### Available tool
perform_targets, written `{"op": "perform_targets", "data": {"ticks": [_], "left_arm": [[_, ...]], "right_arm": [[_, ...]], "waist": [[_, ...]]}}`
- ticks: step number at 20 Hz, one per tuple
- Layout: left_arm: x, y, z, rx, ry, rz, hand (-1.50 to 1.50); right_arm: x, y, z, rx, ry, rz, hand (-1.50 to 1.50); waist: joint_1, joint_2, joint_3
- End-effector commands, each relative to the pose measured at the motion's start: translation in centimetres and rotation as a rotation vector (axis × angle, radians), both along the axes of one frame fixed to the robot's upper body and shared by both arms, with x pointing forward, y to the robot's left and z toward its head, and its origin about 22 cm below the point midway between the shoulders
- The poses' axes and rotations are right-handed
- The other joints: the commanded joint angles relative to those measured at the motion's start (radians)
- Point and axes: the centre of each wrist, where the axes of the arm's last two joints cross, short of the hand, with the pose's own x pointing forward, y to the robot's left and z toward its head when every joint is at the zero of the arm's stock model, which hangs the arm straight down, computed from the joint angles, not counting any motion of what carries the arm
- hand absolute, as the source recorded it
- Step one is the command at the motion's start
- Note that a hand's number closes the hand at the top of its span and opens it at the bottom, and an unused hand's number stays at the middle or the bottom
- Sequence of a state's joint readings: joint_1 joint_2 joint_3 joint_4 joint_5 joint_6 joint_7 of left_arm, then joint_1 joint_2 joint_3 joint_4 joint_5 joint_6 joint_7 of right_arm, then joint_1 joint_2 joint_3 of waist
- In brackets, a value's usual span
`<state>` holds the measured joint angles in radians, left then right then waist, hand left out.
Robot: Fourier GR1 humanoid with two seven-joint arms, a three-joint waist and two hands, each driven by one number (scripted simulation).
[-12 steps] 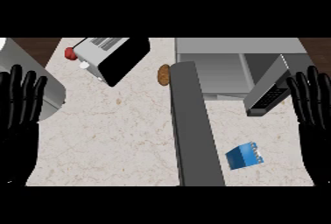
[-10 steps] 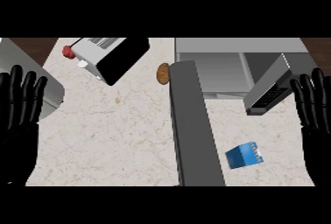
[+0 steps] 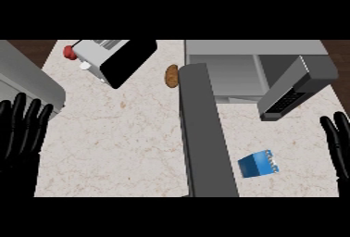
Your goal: Pick up the milk, place it into the microwave and close the microwave
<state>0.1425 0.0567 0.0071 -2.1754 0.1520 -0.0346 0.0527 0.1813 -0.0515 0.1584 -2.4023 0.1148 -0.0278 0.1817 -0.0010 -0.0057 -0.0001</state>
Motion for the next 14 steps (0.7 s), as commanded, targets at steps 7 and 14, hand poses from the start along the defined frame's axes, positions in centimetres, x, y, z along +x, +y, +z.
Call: {"op": "perform_targets", "data": {"ticks": [7, 14], "left_arm": [[-4.4, 2.5, 0.3, -0.030, 0.022, -0.012, -1.50], [-8.8, 2.9, 2.9, -0.035, 0.010, -0.039, -1.50]], "right_arm": [[-2.5, 0.1, -2.2, -0.031, 0.081, -0.087, -1.50], [-0.9, -1.4, -4.6, -0.032, 0.108, -0.157, -1.50]], "waist": [[0.000, 0.003, 0.000], [0.007, 0.003, 0.001]]}}
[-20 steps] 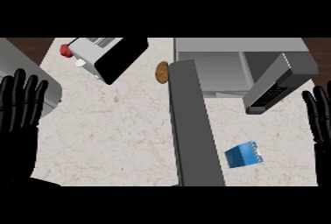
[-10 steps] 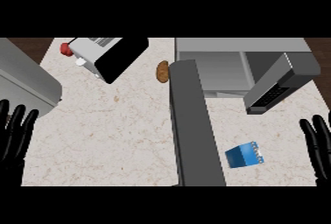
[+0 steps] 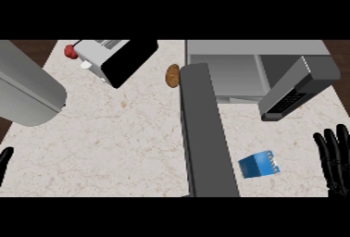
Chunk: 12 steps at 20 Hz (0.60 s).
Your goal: Pick up the milk, place it into the microwave and close the microwave
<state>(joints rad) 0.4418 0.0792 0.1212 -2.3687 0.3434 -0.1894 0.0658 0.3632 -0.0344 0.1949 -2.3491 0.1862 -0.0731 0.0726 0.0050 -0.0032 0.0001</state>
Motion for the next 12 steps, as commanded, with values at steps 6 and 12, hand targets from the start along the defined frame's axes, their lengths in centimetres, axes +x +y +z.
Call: {"op": "perform_targets", "data": {"ticks": [6, 12], "left_arm": [[-3.7, 0.9, 0.9, 0.006, -0.041, -0.015, -1.50], [-4.1, 1.5, 1.1, -0.007, -0.036, -0.019, -1.50]], "right_arm": [[1.2, -1.0, -4.5, -0.024, 0.093, -0.140, -1.50], [0.4, -5.1, -9.9, -0.030, 0.169, -0.204, -1.50]], "waist": [[0.006, 0.000, 0.000], [0.002, 0.000, 0.001]]}}
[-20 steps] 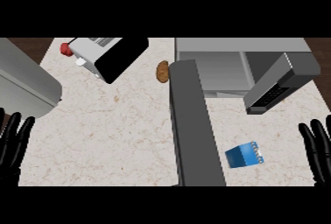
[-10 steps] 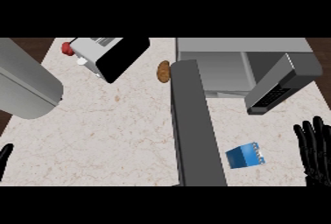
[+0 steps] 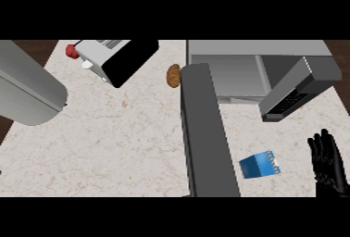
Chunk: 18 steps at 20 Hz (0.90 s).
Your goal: Pick up the milk, place it into the microwave and close the microwave
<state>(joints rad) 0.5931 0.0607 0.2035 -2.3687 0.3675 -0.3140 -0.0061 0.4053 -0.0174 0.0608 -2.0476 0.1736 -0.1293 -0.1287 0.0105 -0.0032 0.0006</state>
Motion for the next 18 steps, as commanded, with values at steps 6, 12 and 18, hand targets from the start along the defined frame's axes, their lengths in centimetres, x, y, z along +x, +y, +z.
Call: {"op": "perform_targets", "data": {"ticks": [6, 12, 18], "left_arm": [[-2.3, 0.4, 1.9, -0.071, -0.063, -0.030, -1.50], [-2.1, 0.8, 0.9, -0.065, -0.081, -0.046, -1.50], [-3.1, 0.6, 1.0, -0.062, -0.082, -0.017, -1.50]], "right_arm": [[-1.3, -2.9, -8.5, -0.029, 0.120, -0.048, -1.50], [0.0, -2.2, -13.7, -0.041, 0.125, -0.026, -1.50], [0.1, -5.5, -14.7, -0.108, 0.150, -0.016, -1.50]], "waist": [[0.001, 0.001, 0.001], [0.004, 0.002, 0.001], [0.001, 0.002, 0.000]]}}
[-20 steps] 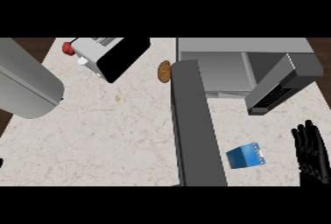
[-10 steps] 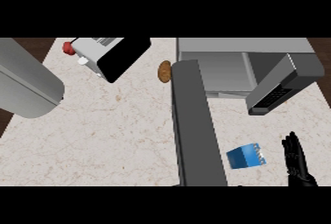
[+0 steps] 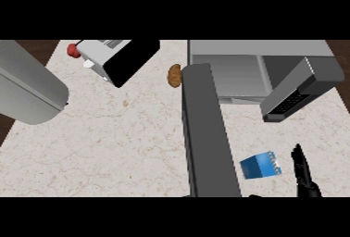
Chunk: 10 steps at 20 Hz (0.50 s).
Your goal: Pick up the milk, place it into the microwave and close the microwave
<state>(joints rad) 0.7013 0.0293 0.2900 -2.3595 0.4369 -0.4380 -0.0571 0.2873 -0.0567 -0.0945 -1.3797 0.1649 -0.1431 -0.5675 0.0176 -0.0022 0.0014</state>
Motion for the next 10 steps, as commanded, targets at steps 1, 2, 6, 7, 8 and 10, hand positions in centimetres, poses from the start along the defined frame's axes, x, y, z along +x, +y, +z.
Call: {"op": "perform_targets", "data": {"ticks": [1, 2, 6, 7, 8, 10], "left_arm": [[-1.6, 0.1, 2.9, -0.040, -0.086, -0.069, -1.50], [-1.6, 0.2, 1.8, -0.046, -0.099, -0.058, -1.50], [-2.3, -0.2, 2.1, -0.047, -0.107, -0.057, -1.50], [-1.1, -1.3, 2.4, -0.065, -0.101, -0.053, -1.50], [-2.3, -0.1, 2.2, -0.047, -0.099, -0.057, -1.50], [-2.2, 0.2, 2.0, -0.061, -0.087, -0.049, -1.50]], "right_arm": [[1.2, -1.1, -2.4, -0.008, 0.010, 0.006, -1.50], [0.8, 0.5, -3.4, -0.008, 0.016, 0.025, -1.50], [1.8, 0.3, -4.6, 0.027, 0.007, 0.024, -1.50], [1.7, -2.0, -4.2, 0.040, -0.010, 0.037, -1.50], [2.3, -0.9, -5.1, 0.042, -0.015, 0.030, -1.50], [3.1, -0.4, -5.7, 0.076, -0.023, 0.045, -1.50]], "waist": [[0.008, 0.000, 0.000], [0.005, 0.000, 0.000], [0.007, 0.000, 0.000], [-0.004, 0.002, 0.001], [0.005, 0.001, 0.001], [0.003, 0.002, 0.000]]}}
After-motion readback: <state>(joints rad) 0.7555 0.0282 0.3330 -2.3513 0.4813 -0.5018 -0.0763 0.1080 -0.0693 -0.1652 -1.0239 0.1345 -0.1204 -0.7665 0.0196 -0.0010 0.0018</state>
